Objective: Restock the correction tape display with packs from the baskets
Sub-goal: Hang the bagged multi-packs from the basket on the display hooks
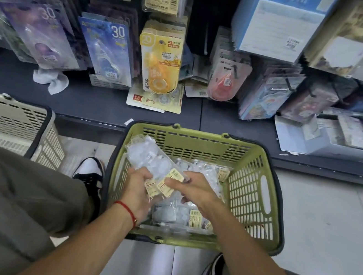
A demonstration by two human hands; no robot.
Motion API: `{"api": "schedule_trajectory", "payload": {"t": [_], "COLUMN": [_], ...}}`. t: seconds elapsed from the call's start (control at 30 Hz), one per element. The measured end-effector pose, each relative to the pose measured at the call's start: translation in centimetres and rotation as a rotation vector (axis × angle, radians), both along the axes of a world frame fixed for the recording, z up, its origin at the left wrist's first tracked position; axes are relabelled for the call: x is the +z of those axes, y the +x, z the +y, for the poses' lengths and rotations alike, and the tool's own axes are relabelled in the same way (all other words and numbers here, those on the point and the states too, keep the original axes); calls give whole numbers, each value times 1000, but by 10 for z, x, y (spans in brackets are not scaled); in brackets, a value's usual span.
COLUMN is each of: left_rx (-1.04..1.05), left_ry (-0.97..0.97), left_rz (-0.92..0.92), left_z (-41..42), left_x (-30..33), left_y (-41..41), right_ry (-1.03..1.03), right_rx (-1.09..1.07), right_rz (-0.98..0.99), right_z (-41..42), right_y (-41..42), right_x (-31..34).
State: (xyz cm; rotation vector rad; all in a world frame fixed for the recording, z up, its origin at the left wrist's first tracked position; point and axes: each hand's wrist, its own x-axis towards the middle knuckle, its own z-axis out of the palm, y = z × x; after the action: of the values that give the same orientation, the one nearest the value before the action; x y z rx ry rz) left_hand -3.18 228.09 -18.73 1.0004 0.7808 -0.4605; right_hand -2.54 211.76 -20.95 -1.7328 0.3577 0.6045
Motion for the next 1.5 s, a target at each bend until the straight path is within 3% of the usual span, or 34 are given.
{"api": "schedule_trajectory", "payload": {"t": [0.17, 0.27, 0.33, 0.47, 0.63, 0.73, 0.9, 1.17, 1.27, 1.37, 1.5], "left_rx": [-59, -91, -110, -135, -156, -171, -166, -126, -120, -123, -101], "left_ry": [203, 277, 314, 339, 344, 357, 361, 335, 337, 294, 111], "left_rz": [-126, -147, -151, -147, -138, -143, -149, -168, -177, -192, -218], "left_z": [15, 25, 29, 29, 28, 29, 32, 33, 28, 20, 6], "left_x": [-10, -14, -16, -22, -23, -23, -23, -18, -12, -3, 32], "left_y": [-2, -1, -1, -2, -5, -6, -8, -8, -8, -5, 7], "right_ry": [-152, -494, -478, -578, -507, -641, -684, -602, -419, -65, 126], "right_rx": [138, 587, 707, 790, 552, 615, 698, 400, 127, -137, -205], "right_rz": [77, 123, 255, 150, 97, 53, 30, -19, -95, -170, -187], "right_z": [-8, -42, -61, -72, -83, -82, -74, -123, -142, -129, -66], "right_y": [6, -1, -10, -24, -26, -24, -19, 4, 7, 13, 30], "right_x": [-12, -32, -42, -62, -68, -72, -74, 8, 42, 70, 94]}}
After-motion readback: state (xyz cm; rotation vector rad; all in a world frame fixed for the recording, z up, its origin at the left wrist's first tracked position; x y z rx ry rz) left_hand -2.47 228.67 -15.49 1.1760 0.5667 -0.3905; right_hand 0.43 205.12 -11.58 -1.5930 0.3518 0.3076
